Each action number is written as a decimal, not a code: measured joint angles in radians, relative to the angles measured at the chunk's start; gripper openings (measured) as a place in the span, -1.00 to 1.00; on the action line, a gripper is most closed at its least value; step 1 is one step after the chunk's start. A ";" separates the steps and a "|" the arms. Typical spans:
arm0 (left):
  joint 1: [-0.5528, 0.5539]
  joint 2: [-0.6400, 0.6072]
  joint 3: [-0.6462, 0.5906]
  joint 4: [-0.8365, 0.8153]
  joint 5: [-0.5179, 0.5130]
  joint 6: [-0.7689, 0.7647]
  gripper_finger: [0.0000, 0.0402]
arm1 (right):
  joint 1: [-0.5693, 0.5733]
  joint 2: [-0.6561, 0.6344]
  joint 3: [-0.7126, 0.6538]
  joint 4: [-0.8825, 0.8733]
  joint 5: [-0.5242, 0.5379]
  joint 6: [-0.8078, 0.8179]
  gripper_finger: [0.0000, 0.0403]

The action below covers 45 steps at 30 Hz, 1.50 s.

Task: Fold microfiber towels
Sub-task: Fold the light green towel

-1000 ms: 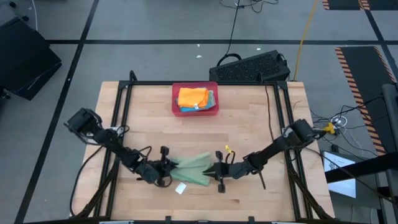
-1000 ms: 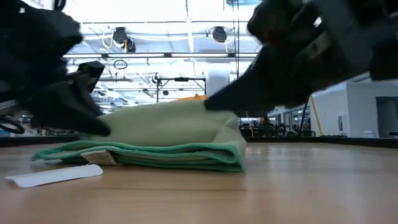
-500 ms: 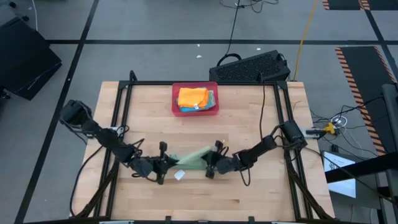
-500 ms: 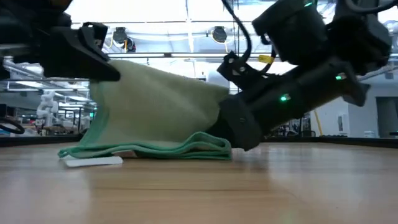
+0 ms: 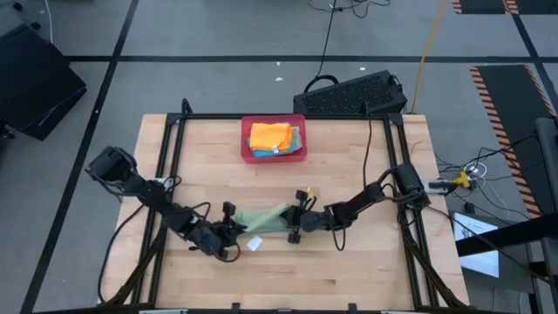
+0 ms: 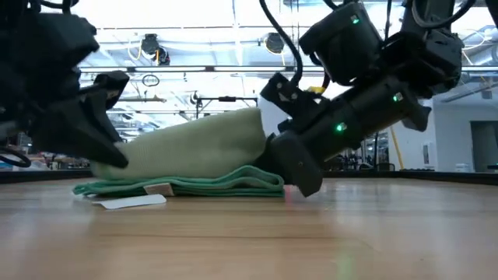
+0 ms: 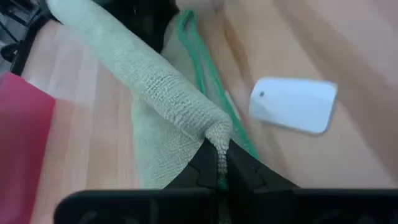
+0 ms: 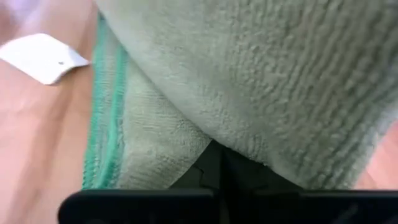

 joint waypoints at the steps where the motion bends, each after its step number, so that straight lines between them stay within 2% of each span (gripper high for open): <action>1: 0.003 0.008 0.000 -0.003 0.000 0.007 -0.97 | 0.000 -0.008 0.000 -0.004 -0.008 -0.009 -1.00; 6: 0.007 0.020 0.000 -0.013 -0.022 0.040 -0.91 | 0.011 -0.133 -0.004 -0.157 -0.037 0.014 -0.94; 9: 0.007 0.020 0.000 -0.017 -0.029 0.039 -0.95 | 0.011 -0.247 -0.004 -0.343 -0.076 0.083 -0.81; 11: 0.007 0.019 0.000 -0.018 -0.029 0.039 -0.97 | 0.011 -0.322 -0.005 -0.412 -0.066 0.126 -0.70; 16: 0.008 0.018 0.000 -0.019 -0.040 0.053 -0.90 | -0.007 -0.420 -0.004 -0.381 0.033 0.130 -0.39; 18: 0.008 0.018 0.000 -0.019 -0.049 0.066 -0.90 | -0.036 -0.421 -0.004 -0.357 0.025 0.153 -0.25; 21: 0.008 0.018 0.000 -0.021 -0.051 0.084 -0.94 | -0.090 -0.402 -0.003 -0.251 -0.084 0.229 -0.08; 23: 0.008 0.018 0.000 -0.025 -0.053 0.096 -0.96 | -0.115 -0.369 -0.003 -0.187 -0.170 0.300 -0.04; 26: 0.009 0.018 0.000 -0.044 -0.083 0.098 -0.91 | -0.132 -0.309 -0.004 -0.110 -0.300 0.372 -0.10; 31: 0.009 0.018 0.000 -0.057 -0.132 0.088 -0.62 | -0.128 -0.219 -0.004 -0.033 -0.430 0.437 -0.38; 36: 0.010 0.015 0.000 -0.056 -0.132 0.075 -0.32 | -0.125 -0.139 -0.004 -0.002 -0.443 0.487 -0.65; 39: 0.010 0.009 0.000 -0.068 -0.127 0.015 -0.16 | -0.120 -0.094 -0.004 0.049 -0.470 0.497 -0.75; 45: 0.010 -0.132 -0.001 -0.124 -0.004 -0.184 0.09 | -0.101 -0.061 -0.004 0.084 -0.489 0.503 -0.85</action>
